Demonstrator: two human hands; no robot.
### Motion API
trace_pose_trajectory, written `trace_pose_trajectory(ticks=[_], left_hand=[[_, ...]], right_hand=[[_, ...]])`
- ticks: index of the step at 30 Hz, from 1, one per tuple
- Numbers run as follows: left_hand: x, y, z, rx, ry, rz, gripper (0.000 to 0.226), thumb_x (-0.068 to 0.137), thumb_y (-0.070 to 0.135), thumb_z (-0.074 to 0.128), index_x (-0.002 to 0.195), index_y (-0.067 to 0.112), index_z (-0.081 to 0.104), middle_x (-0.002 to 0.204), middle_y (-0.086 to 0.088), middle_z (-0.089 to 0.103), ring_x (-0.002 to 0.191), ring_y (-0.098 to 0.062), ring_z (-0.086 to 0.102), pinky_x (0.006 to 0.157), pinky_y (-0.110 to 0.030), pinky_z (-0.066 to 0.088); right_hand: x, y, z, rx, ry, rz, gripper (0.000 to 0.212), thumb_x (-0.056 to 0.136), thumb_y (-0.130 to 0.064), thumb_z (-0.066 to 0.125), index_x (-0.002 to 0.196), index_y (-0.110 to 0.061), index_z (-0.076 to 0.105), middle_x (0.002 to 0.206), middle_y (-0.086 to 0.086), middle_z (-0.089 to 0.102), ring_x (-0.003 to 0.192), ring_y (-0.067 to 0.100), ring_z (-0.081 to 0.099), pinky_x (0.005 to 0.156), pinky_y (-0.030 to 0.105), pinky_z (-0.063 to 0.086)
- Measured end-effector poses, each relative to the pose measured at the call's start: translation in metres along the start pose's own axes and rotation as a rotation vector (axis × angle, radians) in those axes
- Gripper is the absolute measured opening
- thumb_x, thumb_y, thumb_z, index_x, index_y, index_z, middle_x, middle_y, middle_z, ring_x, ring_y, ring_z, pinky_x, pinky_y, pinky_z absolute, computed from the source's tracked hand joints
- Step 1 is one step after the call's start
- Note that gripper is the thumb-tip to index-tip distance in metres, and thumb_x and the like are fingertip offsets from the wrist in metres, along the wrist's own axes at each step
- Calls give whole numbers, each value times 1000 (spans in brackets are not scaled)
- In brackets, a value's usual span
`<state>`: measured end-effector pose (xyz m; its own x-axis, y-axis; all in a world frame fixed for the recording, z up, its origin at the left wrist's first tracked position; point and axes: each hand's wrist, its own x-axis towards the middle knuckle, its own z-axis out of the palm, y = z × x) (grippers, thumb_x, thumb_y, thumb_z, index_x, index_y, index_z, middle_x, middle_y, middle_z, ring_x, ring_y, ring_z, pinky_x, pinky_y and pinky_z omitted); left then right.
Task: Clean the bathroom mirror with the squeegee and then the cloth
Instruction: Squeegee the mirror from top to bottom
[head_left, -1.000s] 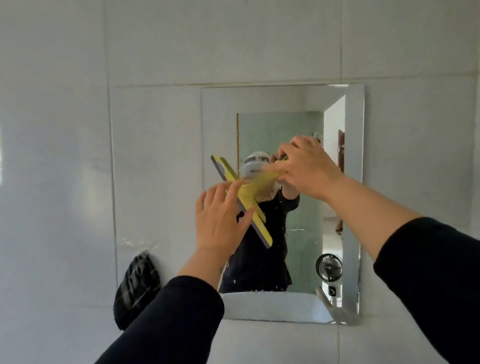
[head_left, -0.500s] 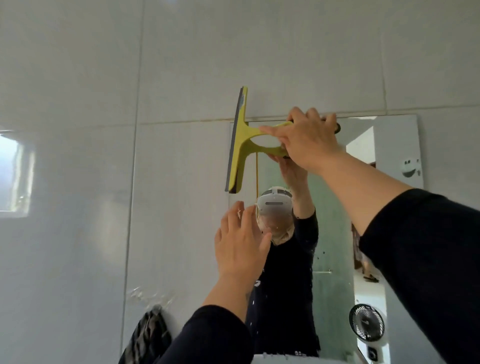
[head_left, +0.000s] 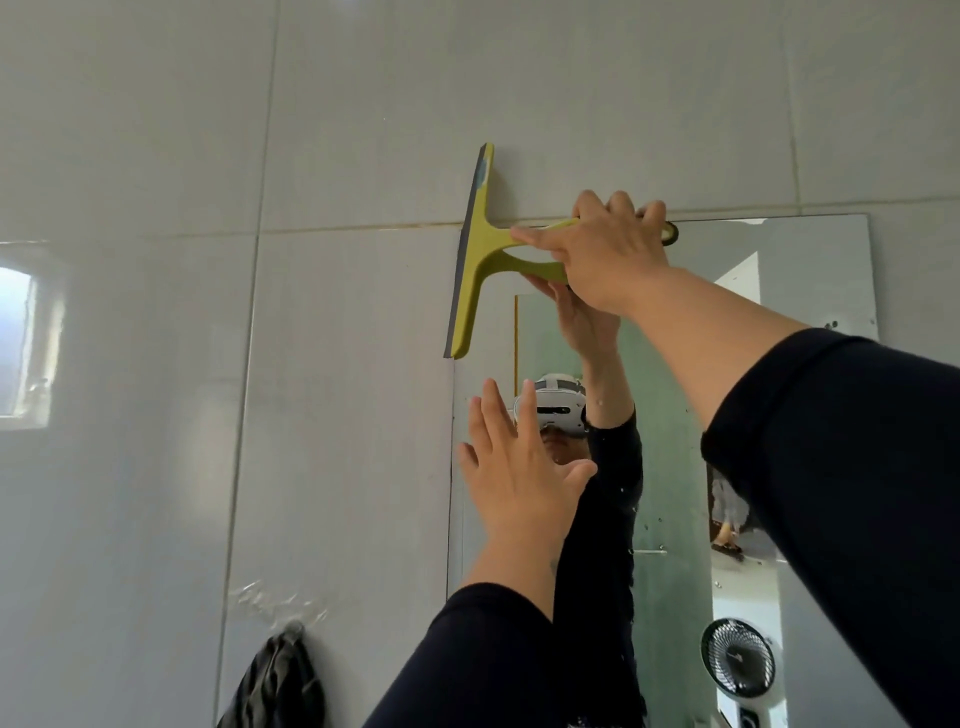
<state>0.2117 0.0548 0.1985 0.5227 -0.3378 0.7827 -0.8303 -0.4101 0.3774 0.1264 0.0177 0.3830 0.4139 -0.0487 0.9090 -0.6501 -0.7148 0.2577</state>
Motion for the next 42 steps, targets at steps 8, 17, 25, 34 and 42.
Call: trace_pose_trajectory(ticks=[8, 17, 25, 34, 42], left_hand=[[-1, 7, -2, -30, 9, -33, 96, 77, 56, 62, 148, 34, 0, 159, -2, -16, 146, -26, -14, 118, -51, 7], [-16, 45, 16, -55, 11, 36, 97, 72, 54, 61, 147, 33, 4, 158, -1, -15, 146, -25, -14, 116, -57, 6], [-24, 71, 33, -10, -21, 85, 101, 74, 50, 64, 148, 32, -2, 158, -1, -16, 145, -27, -15, 115, -59, 9], [-23, 67, 40, -10, -4, 108, 103, 72, 47, 72, 148, 33, 3, 157, -1, -14, 145, -28, -12, 115, -56, 17], [-25, 70, 35, 11, -9, 102, 104, 74, 47, 72, 149, 30, 2, 157, -5, -11, 145, -29, -11, 115, -55, 18]], right_hand=[[-26, 27, -1, -27, -18, 23, 50, 100, -33, 36, 137, -62, 19, 114, 9, 45, 110, 32, 40, 87, 46, 32], [-52, 75, -8, -81, -26, 49, 52, 102, -28, 34, 136, -64, 18, 112, 11, 44, 113, 31, 34, 87, 46, 32], [-82, 121, -18, -116, -80, 109, 55, 101, -25, 35, 138, -62, 17, 119, 14, 43, 118, 32, 30, 91, 48, 30], [-112, 163, -25, -137, -169, 235, 60, 100, -23, 38, 135, -66, 15, 114, 14, 44, 111, 35, 42, 92, 49, 32], [-144, 180, -31, -50, -254, 342, 45, 102, -35, 27, 139, -60, 17, 116, 15, 48, 102, 38, 54, 73, 37, 37]])
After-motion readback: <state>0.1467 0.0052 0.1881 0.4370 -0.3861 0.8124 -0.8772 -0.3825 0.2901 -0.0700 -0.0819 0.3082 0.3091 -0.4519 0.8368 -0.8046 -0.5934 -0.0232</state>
